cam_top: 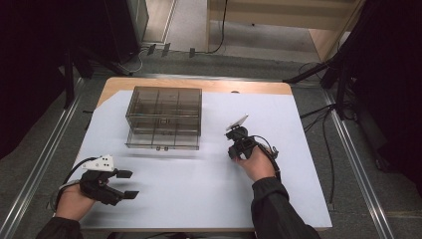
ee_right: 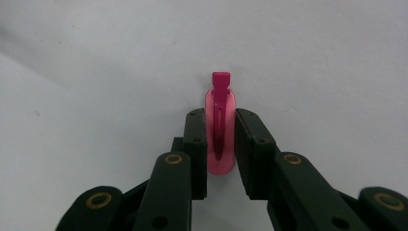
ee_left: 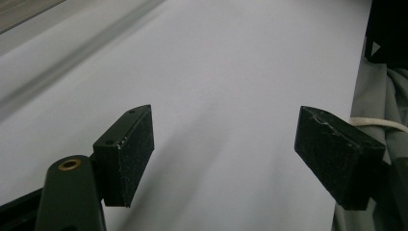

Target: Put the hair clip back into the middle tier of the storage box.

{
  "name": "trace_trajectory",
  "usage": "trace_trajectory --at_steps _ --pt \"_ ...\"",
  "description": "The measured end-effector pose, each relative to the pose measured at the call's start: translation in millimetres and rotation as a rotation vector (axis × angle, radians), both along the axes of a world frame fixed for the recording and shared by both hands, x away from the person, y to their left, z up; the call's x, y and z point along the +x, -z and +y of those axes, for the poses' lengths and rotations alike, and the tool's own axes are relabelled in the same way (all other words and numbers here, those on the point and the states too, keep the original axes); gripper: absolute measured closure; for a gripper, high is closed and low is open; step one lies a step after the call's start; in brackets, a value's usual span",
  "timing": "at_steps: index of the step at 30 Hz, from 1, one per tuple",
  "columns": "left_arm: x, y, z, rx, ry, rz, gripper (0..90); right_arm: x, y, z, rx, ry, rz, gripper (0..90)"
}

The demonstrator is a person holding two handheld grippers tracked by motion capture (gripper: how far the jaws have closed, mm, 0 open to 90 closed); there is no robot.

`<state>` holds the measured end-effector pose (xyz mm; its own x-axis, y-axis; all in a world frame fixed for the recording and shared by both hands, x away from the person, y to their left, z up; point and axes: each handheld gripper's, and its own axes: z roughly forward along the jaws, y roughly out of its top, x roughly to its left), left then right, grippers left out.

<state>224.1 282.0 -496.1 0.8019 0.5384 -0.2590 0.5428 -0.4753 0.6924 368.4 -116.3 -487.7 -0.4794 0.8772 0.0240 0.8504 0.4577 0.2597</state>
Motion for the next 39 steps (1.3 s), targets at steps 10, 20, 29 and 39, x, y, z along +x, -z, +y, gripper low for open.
trace_trajectory --at_steps 10,20,29,39 --pt "0.0 0.1 0.8 -0.01 -0.003 -0.001 22.5 1.4 -0.7 -1.8 0.01 -0.003 0.009 77.4" --pt "0.3 0.0 1.3 -0.006 -0.003 -0.002 22.5 1.1 -3.5 -3.0 0.02 -0.012 -0.01 77.5" --pt "0.4 -0.5 1.5 -0.007 -0.001 -0.003 22.5 -2.1 -14.2 -3.9 0.068 -0.026 -0.093 77.5" --pt "2.3 -0.6 -0.2 -0.007 0.002 -0.005 22.5 -5.2 -18.5 -6.9 0.126 -0.047 -0.165 77.5"
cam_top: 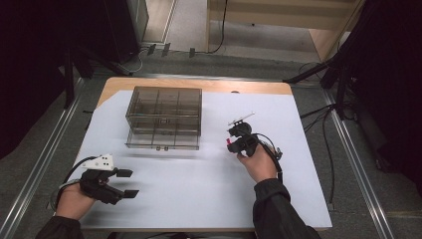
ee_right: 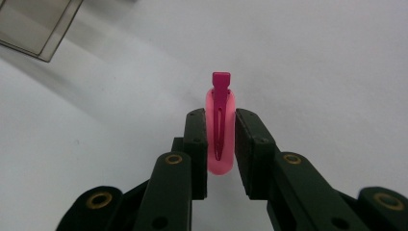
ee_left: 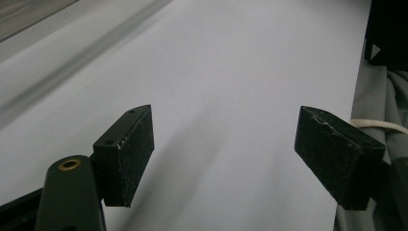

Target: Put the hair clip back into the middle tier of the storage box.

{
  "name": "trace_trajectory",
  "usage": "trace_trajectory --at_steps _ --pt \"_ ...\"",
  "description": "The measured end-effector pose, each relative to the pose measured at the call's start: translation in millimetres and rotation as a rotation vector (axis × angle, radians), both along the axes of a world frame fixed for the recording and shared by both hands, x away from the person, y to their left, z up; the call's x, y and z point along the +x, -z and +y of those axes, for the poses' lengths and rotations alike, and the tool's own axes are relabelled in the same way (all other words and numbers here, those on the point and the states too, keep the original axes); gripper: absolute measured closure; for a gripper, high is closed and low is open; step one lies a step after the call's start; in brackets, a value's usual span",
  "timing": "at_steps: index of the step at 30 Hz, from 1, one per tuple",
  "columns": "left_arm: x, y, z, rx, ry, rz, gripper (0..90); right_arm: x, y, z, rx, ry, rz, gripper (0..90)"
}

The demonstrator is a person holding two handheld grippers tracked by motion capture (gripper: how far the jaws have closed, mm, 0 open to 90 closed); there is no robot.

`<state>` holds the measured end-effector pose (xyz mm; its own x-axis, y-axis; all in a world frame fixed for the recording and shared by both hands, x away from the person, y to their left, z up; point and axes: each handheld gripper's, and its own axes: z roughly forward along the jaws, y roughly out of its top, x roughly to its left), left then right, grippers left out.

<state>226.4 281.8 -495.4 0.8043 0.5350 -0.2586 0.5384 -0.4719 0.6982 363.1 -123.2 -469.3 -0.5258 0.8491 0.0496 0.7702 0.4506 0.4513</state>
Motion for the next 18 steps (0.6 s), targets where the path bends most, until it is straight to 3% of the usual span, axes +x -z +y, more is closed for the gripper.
trace_trajectory --at_steps 3,12,18 --pt "1.4 -0.3 -1.2 -0.006 0.005 -0.001 22.5 -1.9 -1.5 -1.7 0.029 0.0 -0.022 77.5" --pt "4.8 -1.2 -4.4 -0.01 0.021 -0.002 22.5 -5.9 -1.9 -3.4 0.043 -0.003 -0.04 77.5" --pt "7.2 -1.0 -6.3 -0.013 0.024 -0.004 22.5 -9.2 -7.5 -5.0 0.095 0.005 -0.074 77.5"
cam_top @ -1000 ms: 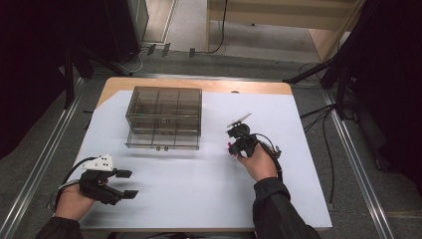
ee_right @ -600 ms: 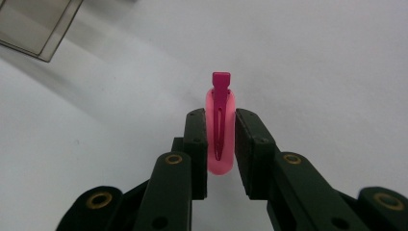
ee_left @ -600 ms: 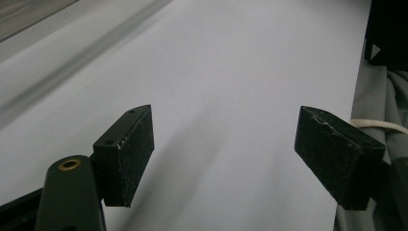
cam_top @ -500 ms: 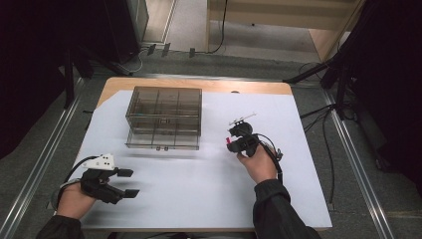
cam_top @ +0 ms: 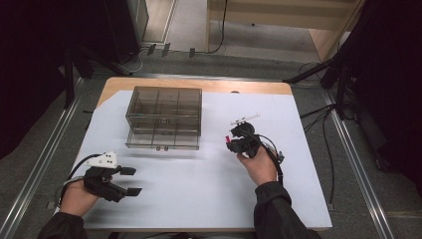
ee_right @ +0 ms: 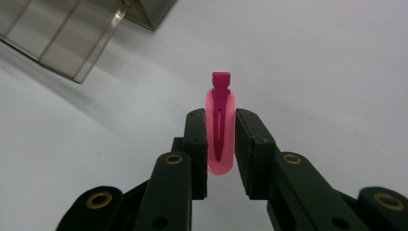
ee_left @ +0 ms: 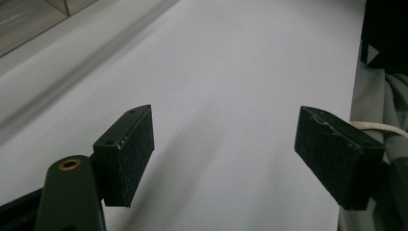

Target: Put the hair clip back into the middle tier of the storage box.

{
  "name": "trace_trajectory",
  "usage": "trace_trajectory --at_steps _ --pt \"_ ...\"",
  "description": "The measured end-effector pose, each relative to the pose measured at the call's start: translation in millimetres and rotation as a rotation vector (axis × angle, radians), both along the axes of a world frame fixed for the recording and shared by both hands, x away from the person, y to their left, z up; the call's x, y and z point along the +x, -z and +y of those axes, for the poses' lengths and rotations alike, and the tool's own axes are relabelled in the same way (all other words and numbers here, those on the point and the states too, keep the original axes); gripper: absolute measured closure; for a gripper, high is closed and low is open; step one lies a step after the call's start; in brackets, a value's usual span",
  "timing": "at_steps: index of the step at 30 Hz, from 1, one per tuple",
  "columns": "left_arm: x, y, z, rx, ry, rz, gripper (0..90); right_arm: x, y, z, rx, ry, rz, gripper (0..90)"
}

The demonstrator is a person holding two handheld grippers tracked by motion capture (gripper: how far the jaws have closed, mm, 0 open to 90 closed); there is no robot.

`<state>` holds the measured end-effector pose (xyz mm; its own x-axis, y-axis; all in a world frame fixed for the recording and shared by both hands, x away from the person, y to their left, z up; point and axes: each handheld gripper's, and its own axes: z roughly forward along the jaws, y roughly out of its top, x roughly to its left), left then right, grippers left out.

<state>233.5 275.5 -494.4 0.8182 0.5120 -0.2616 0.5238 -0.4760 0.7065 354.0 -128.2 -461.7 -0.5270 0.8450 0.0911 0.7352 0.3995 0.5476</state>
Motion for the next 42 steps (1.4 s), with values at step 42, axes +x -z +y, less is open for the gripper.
trace_trajectory --at_steps 42 --pt "-3.3 1.8 3.5 -0.004 -0.012 -0.028 22.5 -7.1 -25.7 36.2 0.07 -0.156 -0.084 77.5"
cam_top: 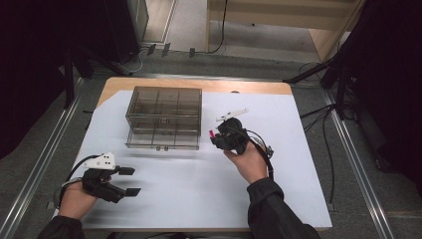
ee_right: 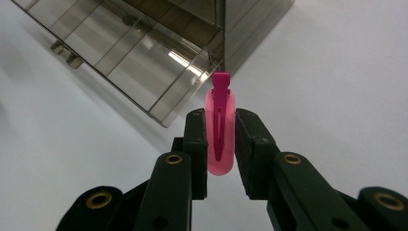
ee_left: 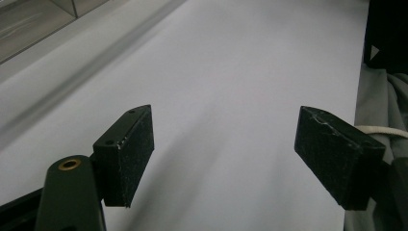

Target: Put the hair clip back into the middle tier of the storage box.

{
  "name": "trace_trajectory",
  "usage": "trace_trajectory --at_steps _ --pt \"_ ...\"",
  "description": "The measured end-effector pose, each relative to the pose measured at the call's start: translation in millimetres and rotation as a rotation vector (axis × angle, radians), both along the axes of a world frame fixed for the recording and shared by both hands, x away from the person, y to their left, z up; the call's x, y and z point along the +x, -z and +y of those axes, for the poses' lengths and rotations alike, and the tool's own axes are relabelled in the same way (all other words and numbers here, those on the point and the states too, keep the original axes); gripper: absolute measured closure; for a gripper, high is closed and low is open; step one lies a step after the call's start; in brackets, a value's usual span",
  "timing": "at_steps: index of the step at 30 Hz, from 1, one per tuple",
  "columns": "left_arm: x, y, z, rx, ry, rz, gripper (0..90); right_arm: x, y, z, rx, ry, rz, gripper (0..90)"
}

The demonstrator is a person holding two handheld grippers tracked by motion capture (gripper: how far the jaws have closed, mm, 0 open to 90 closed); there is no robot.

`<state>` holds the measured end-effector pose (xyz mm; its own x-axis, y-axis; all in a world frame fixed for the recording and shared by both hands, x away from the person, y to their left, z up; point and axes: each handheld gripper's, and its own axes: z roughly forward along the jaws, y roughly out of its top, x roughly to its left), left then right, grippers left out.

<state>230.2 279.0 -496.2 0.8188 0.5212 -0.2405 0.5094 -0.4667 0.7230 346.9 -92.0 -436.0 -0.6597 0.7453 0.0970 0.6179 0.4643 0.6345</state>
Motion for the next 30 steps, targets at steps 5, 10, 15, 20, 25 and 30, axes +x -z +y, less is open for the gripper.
trace_trajectory --at_steps 5,10,15,20,25,30 --pt "0.1 0.5 -1.5 0.009 0.006 0.006 22.5 1.2 -2.5 5.7 0.005 -0.019 0.002 77.5" --pt "-0.3 0.2 -1.0 0.011 0.01 0.005 22.5 3.3 -2.2 12.2 0.003 -0.033 0.007 77.5" --pt "-1.7 -0.4 1.5 0.014 0.001 0.002 22.5 6.1 -1.8 21.5 -0.011 -0.052 0.005 77.5" --pt "-1.4 0.0 1.2 0.014 0.002 0.003 22.5 8.0 -2.2 26.8 -0.013 -0.06 0.008 77.5" --pt "-1.6 0.1 0.6 0.018 0.003 0.007 22.5 9.9 -3.8 31.5 -0.008 -0.073 0.009 77.5" --pt "-1.6 0.4 1.0 0.018 0.003 0.009 22.5 11.8 -5.7 38.0 -0.001 -0.078 0.021 77.5"
